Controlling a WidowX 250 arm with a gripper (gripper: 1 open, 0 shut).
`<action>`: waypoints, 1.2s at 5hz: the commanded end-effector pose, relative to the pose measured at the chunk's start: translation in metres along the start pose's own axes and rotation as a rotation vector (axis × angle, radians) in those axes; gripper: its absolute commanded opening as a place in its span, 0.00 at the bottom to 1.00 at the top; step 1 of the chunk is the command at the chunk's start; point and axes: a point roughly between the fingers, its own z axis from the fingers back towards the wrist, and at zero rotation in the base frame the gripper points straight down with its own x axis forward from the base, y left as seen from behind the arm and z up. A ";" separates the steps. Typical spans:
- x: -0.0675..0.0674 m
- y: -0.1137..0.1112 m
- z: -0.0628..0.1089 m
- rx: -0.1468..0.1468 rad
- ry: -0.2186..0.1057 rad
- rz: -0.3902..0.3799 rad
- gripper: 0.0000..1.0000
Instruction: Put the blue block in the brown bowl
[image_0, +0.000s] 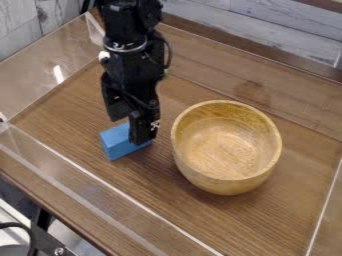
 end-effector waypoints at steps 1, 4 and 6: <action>0.004 0.006 0.009 0.024 -0.053 -0.005 1.00; 0.006 0.011 0.004 0.025 -0.095 -0.013 1.00; 0.007 0.014 0.000 0.024 -0.116 -0.005 1.00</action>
